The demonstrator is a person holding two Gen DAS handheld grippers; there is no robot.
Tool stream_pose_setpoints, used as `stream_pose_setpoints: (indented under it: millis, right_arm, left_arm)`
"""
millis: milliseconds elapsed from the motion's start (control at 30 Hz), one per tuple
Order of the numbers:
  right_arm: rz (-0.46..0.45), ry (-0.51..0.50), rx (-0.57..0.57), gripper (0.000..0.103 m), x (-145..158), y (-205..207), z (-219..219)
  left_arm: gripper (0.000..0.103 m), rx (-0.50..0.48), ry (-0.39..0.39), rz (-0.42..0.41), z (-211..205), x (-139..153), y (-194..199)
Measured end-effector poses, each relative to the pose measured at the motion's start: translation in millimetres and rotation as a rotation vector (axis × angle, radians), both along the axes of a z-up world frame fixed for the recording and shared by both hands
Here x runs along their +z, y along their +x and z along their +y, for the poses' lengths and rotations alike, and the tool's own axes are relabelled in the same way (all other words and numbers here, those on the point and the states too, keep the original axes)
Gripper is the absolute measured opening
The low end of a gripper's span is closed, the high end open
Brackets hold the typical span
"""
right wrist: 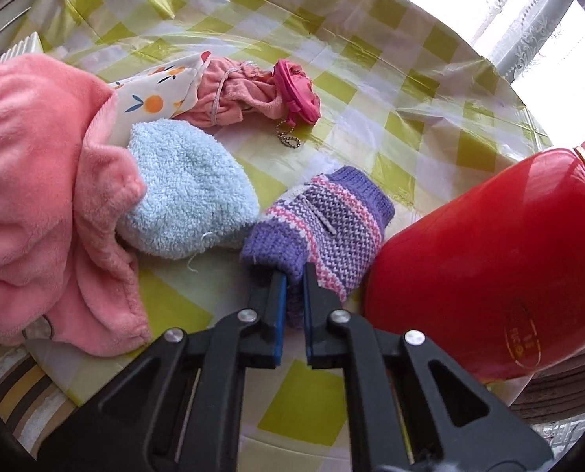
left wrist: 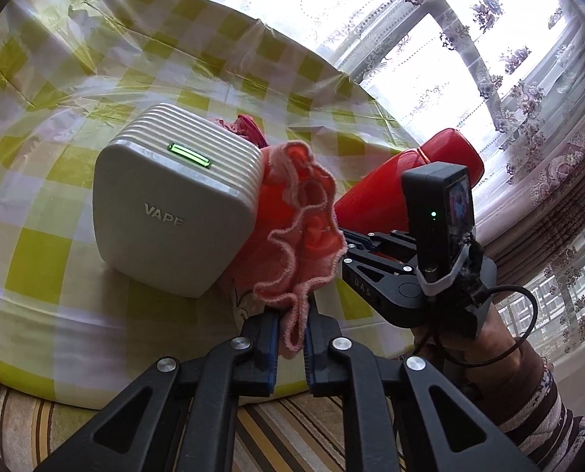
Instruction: Organize soft objects
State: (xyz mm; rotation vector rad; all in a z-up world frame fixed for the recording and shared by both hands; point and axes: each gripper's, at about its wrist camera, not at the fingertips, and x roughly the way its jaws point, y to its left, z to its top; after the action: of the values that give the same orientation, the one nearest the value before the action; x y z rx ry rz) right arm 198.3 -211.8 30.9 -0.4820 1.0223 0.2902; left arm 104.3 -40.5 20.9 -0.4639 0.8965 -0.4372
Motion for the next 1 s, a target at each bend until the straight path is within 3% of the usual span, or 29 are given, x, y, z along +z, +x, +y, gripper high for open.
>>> stream_pose_setpoints:
  millis: [533,1000]
  right_arm:
    - [-0.035,0.286,-0.176,0.009,63.2,-84.3,-59.1]
    - [-0.063,0.350,-0.281,0.009,86.9,-132.2,-106.4]
  left_arm:
    - [0.010,-0.110,-0.016,-0.122,-29.5,39.9,-28.1]
    - [0.010,-0.173,-0.007,-0.143,-56.8,57.7,-45.1]
